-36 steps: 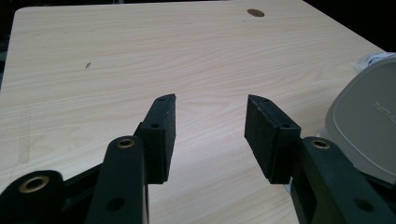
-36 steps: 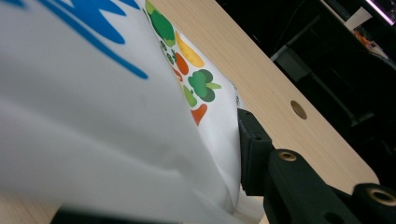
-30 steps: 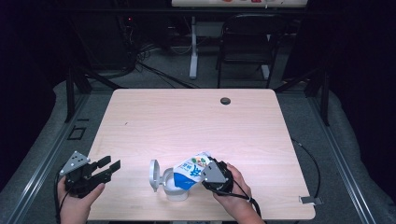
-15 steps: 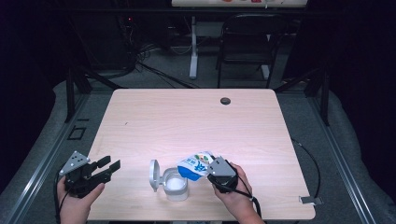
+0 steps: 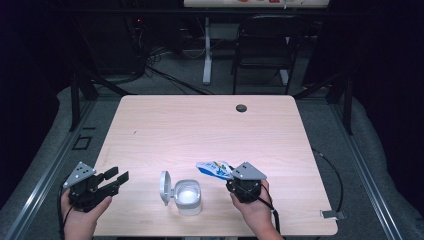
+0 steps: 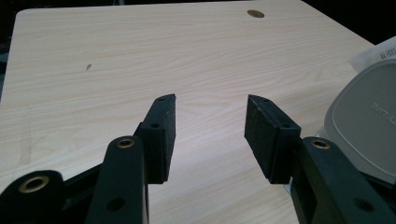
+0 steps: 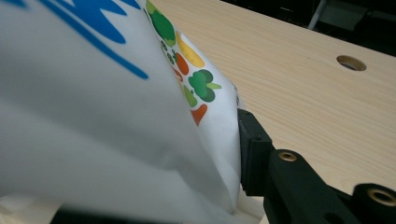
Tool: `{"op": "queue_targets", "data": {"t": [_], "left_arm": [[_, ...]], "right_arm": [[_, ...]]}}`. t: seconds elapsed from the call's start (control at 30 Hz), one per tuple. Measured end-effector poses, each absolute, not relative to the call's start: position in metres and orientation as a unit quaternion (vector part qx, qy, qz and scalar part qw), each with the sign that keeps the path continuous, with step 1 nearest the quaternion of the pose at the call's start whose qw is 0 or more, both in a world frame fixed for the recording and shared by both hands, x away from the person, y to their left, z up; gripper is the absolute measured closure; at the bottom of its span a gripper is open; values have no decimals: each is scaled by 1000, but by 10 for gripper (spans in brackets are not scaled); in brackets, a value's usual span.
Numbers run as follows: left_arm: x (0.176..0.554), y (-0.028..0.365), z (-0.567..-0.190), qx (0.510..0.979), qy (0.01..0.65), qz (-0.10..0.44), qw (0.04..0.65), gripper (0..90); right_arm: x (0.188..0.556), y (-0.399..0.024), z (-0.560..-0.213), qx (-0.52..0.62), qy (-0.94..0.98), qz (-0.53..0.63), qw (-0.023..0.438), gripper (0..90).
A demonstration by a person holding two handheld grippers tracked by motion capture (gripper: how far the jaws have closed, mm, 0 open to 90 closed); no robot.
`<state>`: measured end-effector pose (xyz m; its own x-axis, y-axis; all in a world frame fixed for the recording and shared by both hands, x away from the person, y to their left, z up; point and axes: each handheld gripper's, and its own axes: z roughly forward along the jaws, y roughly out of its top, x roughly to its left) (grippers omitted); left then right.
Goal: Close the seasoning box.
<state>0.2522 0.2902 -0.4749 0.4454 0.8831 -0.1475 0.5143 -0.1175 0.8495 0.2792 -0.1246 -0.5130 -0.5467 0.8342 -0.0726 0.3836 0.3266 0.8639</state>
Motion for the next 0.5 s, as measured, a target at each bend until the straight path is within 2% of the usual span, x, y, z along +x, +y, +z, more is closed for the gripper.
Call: {"op": "queue_targets", "data": {"t": [0.5], "left_arm": [[253, 290, -476, 720, 486, 202, 452, 539]], "right_arm": [[285, -137, -525, 436, 752, 435, 235, 729]]}}
